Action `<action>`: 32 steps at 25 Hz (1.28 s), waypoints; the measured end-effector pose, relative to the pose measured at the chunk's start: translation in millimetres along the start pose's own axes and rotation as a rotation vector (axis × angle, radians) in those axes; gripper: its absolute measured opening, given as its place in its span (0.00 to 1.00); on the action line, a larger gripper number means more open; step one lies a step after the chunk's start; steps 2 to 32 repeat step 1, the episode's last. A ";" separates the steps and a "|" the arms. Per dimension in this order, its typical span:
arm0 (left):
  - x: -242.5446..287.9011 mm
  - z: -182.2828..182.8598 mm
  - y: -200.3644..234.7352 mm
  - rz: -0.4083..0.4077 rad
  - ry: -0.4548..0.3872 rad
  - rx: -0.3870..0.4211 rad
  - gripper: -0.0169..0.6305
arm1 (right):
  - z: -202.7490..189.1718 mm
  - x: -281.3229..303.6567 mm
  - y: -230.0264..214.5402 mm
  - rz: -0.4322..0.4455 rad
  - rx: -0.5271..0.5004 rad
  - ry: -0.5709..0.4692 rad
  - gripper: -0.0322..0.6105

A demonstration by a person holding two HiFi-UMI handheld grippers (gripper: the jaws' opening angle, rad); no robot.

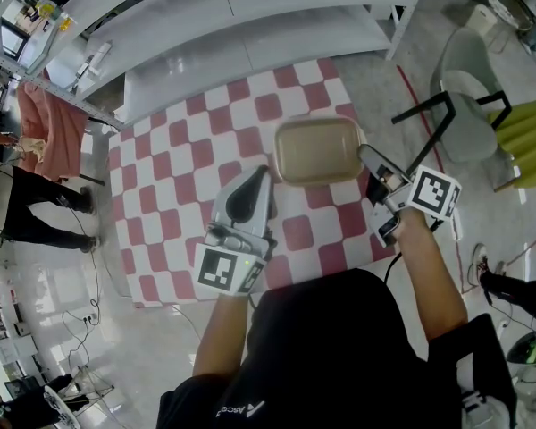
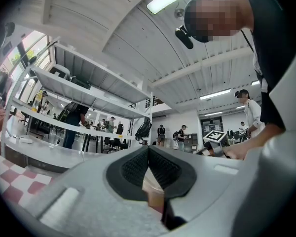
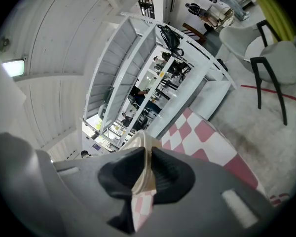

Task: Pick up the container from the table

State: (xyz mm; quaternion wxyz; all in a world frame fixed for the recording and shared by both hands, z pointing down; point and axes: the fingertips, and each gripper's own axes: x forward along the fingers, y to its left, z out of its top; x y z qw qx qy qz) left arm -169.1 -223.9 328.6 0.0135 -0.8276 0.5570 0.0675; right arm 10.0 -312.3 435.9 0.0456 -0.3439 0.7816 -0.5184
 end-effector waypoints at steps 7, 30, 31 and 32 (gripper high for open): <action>-0.4 0.1 -0.3 0.000 0.000 0.000 0.04 | -0.1 -0.8 -0.9 -0.007 -0.003 0.000 0.12; -0.4 0.1 -0.3 0.000 0.000 0.000 0.04 | -0.1 -0.8 -0.9 -0.007 -0.003 0.000 0.12; -0.4 0.1 -0.3 0.000 0.000 0.000 0.04 | -0.1 -0.8 -0.9 -0.007 -0.003 0.000 0.12; -0.4 0.1 -0.3 0.000 0.000 0.000 0.04 | -0.1 -0.8 -0.9 -0.007 -0.003 0.000 0.12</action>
